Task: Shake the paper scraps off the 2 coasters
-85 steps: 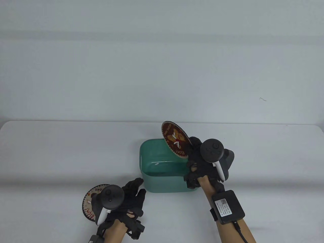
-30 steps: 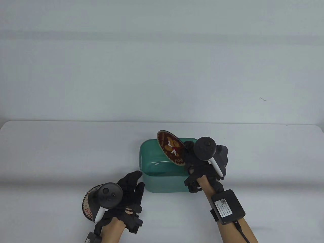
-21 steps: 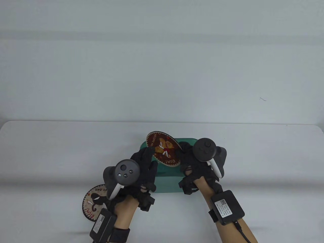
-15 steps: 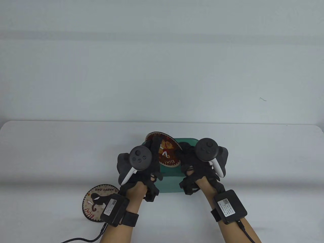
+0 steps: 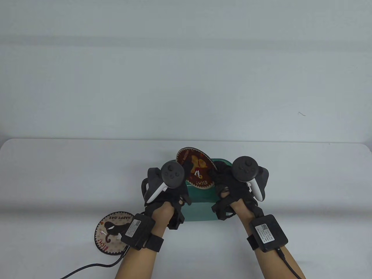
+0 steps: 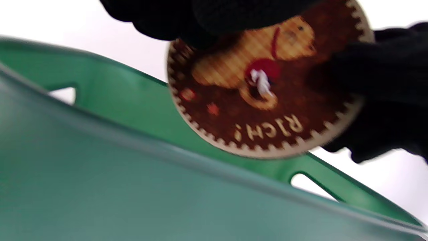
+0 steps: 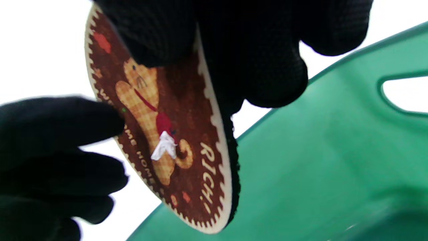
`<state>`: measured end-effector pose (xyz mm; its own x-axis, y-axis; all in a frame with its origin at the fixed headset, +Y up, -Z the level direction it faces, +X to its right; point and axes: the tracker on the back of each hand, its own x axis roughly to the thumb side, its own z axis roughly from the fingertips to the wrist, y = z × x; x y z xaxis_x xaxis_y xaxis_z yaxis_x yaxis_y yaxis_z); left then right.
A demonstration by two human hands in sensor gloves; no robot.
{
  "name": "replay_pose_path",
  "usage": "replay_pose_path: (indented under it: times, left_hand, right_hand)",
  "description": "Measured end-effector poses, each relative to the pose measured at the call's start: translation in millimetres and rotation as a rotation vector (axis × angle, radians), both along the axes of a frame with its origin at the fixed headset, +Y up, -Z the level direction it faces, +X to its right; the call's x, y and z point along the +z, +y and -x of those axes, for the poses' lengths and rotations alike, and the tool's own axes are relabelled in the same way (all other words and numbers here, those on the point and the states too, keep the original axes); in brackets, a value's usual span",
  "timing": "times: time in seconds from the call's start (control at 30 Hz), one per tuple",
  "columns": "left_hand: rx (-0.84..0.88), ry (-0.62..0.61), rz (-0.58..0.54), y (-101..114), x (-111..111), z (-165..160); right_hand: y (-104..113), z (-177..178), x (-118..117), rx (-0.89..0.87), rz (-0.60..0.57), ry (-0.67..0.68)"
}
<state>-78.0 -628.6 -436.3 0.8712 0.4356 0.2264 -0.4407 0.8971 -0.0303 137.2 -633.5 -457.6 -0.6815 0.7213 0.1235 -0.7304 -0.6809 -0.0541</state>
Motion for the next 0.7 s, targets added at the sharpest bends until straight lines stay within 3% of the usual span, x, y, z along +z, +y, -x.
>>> replay_pose_path:
  times: [0.2,0.57,0.7]
  left_hand:
    - [-0.215,0.037,0.115,-7,-5,-6]
    - [-0.107,0.025,0.039,0,9,10]
    - [-0.043,0.014,-0.088,5,29,28]
  right_hand:
    - [3,0,2,0.069,-0.029,-0.003]
    - [5,-17,3,0.040,-0.028,-0.034]
    - [10,-31,3,-0.044,-0.016,-0.051]
